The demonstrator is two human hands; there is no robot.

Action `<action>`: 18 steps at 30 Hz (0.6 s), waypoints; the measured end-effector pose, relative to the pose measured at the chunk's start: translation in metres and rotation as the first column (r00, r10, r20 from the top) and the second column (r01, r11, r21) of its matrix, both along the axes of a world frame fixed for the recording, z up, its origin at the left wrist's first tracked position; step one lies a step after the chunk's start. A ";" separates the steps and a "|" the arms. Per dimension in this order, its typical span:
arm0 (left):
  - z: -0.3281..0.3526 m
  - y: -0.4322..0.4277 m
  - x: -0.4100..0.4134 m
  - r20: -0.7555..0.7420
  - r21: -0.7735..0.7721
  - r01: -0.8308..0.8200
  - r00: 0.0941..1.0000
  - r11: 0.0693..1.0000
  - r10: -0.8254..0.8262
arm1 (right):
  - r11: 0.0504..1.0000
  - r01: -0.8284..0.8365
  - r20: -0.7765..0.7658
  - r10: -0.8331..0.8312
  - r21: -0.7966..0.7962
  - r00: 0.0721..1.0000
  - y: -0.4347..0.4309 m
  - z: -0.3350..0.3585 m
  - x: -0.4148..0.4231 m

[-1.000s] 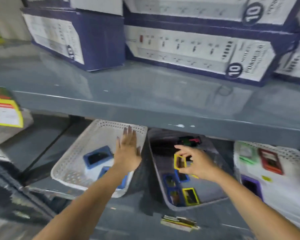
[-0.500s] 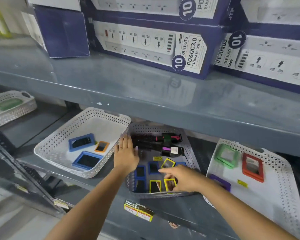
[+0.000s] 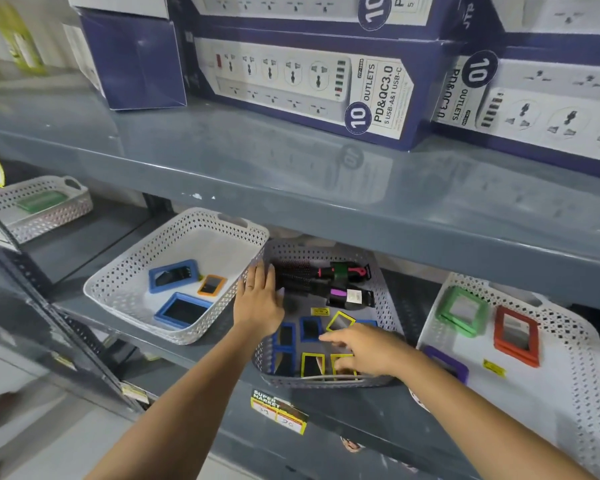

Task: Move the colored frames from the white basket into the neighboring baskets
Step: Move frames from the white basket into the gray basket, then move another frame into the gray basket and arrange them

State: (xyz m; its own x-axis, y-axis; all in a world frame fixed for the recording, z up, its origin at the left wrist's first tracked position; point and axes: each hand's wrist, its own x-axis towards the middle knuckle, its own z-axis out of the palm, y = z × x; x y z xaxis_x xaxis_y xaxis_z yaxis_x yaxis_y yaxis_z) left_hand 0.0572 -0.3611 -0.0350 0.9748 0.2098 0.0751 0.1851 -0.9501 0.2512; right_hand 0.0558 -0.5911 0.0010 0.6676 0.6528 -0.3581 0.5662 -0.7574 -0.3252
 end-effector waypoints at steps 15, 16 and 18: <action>0.054 0.208 -0.027 0.111 -0.032 -0.143 0.983 0.989 0.145 | 0.972 0.008 0.291 -0.077 0.233 0.954 0.228 0.043 0.040; 0.051 0.230 -0.031 0.086 -0.014 -0.181 0.980 0.983 0.182 | 0.979 0.007 0.276 -0.064 0.203 0.959 0.248 0.040 0.043; 0.043 0.270 -0.039 0.011 0.005 -0.231 0.973 0.973 0.230 | 0.995 -0.015 0.272 -0.012 0.095 0.962 0.284 0.027 0.055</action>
State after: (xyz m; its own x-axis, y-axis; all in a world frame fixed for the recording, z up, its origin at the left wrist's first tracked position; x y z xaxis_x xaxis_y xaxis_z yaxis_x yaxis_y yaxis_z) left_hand 0.0180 -0.0913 0.0081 0.8995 0.4283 0.0866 0.3968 -0.8836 0.2486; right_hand 0.1111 -0.3069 0.0278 0.7303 0.6759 -0.0994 0.6443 -0.7297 -0.2289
